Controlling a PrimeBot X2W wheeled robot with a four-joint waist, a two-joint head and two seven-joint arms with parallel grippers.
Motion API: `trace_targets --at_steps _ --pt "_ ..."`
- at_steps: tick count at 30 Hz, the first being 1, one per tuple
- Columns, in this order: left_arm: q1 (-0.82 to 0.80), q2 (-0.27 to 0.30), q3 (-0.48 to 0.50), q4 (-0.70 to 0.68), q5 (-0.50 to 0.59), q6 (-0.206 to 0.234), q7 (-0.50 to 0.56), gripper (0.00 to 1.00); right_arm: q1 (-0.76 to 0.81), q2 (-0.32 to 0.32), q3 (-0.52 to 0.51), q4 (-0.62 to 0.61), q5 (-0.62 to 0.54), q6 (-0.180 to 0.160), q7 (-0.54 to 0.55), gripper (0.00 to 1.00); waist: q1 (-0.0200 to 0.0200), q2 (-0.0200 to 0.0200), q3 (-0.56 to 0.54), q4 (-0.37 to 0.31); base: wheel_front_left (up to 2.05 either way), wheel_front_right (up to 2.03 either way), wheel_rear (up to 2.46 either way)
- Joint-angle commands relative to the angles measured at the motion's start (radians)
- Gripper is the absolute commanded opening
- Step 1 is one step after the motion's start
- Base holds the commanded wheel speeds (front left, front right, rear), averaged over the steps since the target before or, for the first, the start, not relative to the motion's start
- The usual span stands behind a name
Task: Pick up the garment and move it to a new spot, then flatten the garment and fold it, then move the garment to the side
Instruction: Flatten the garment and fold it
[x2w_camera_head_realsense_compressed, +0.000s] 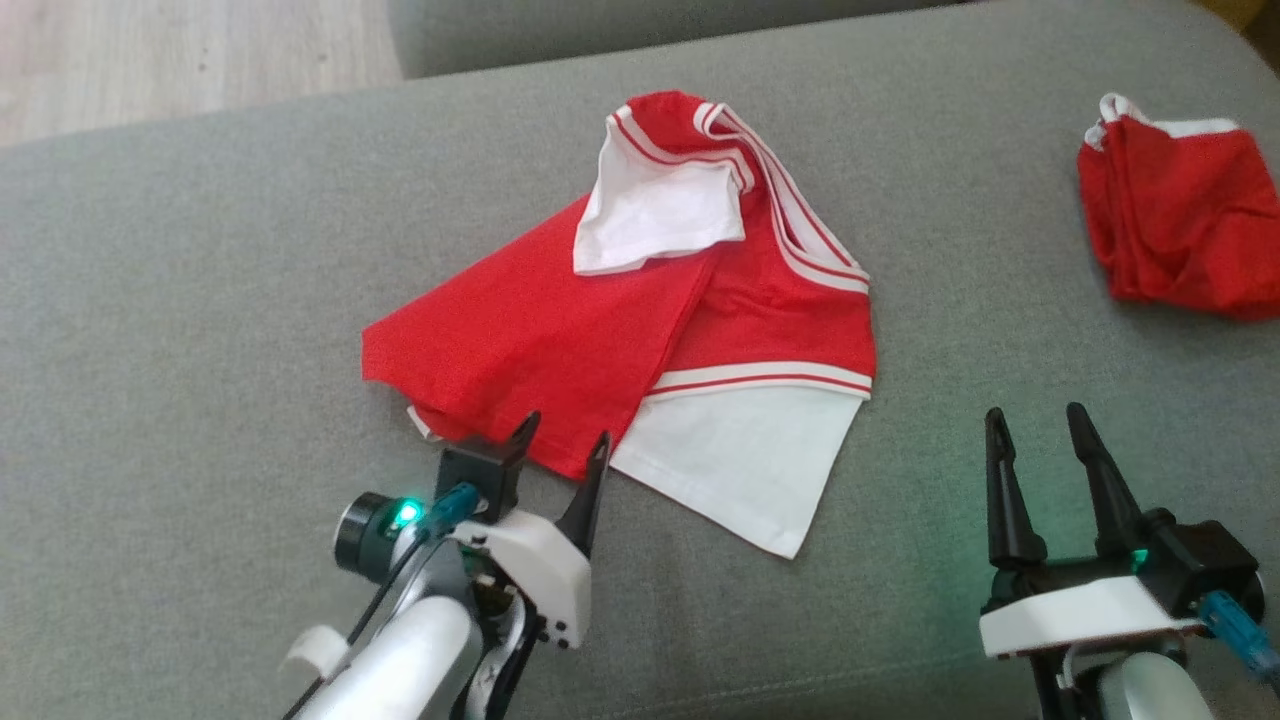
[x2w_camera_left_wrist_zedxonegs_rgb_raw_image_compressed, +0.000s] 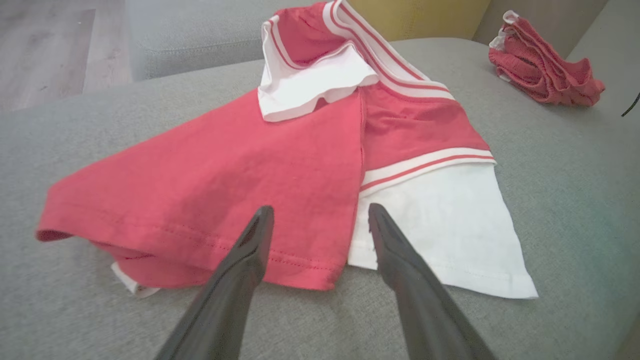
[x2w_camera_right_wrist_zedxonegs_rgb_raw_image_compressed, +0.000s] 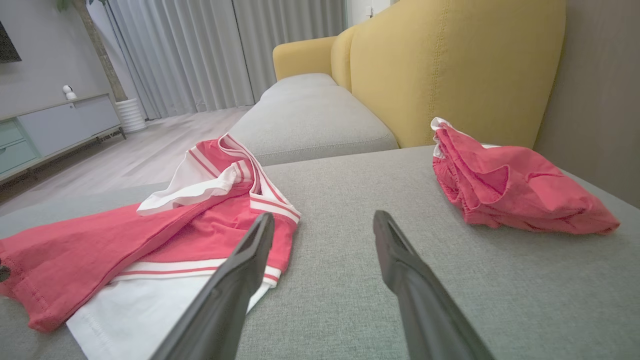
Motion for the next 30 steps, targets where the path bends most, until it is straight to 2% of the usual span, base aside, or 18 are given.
trace_targets --at_steps 1,11,18,19,20,24,30 --pt "-0.063 -0.001 0.033 -0.018 0.008 0.004 -0.011 1.00 -0.032 -0.005 0.027 -0.035 -0.006 0.008 -0.011 1.00 0.0000 0.0000 0.014 -0.001 0.00 0.00 0.00" --pt "-0.122 -0.015 -0.012 0.153 0.019 -0.036 0.022 1.00 -0.043 -0.005 0.040 -0.029 0.002 0.008 -0.011 1.00 0.0000 0.0000 0.056 -0.040 0.00 0.00 0.00" --pt "-0.135 -0.021 -0.024 0.207 0.006 -0.055 0.042 1.00 -0.047 -0.005 0.039 -0.025 0.008 0.008 -0.011 1.00 0.0000 0.0000 0.060 -0.054 0.00 0.00 0.00" --pt "-0.135 -0.023 -0.024 0.213 0.004 -0.056 0.042 0.83 -0.047 -0.005 0.039 -0.024 0.008 0.008 -0.011 1.00 0.0000 0.0000 0.060 -0.055 0.00 0.00 0.00" --pt "-0.136 -0.023 -0.025 0.218 0.003 -0.057 0.042 0.48 -0.046 -0.005 0.039 -0.023 0.009 0.008 -0.011 1.00 0.0000 0.0000 0.058 -0.055 0.00 0.00 0.00" --pt "-0.136 -0.027 -0.027 0.230 -0.003 -0.058 0.038 0.00 -0.042 -0.005 0.037 -0.022 0.010 0.008 -0.011 1.00 0.0000 0.0000 0.052 -0.056 0.00 0.00 0.00" --pt "-0.123 -0.030 -0.010 0.217 -0.029 -0.051 0.026 0.00 -0.035 -0.004 0.035 -0.016 0.011 0.008 -0.011 1.00 0.0000 0.0000 0.031 -0.047 0.00 0.00 0.00"
